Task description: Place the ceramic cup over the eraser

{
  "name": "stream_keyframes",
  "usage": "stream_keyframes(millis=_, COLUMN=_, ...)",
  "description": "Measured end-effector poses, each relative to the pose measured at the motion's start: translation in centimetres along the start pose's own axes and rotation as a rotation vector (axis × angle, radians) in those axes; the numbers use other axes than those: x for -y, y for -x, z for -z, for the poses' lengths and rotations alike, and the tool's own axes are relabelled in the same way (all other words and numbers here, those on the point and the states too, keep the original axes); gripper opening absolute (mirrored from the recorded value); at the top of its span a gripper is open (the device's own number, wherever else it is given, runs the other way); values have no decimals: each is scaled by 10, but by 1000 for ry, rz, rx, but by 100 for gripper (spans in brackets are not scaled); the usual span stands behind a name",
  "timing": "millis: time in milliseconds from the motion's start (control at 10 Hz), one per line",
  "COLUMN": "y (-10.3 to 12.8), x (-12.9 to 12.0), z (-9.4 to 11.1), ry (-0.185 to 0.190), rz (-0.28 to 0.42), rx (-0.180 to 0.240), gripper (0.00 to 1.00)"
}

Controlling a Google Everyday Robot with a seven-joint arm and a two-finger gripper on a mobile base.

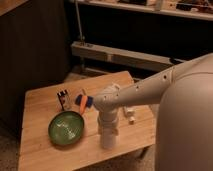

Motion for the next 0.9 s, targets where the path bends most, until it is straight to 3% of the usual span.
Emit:
stream_keyframes(millis=200, y=0, x=0, z=1, ry=1, rz=-3, rx=-1, gripper=6)
stream_keyframes(millis=400, y=1, x=0, z=16, ry=23, rz=-12, rx=11, gripper=6)
stream_keyframes(millis=700, y=4, x=2, z=81, ry=41, rz=-26, rx=27, gripper=6)
stream_keyframes(millis=900, y=18, x=7, z=129, ry=33, rz=-27, rx=35, gripper=6)
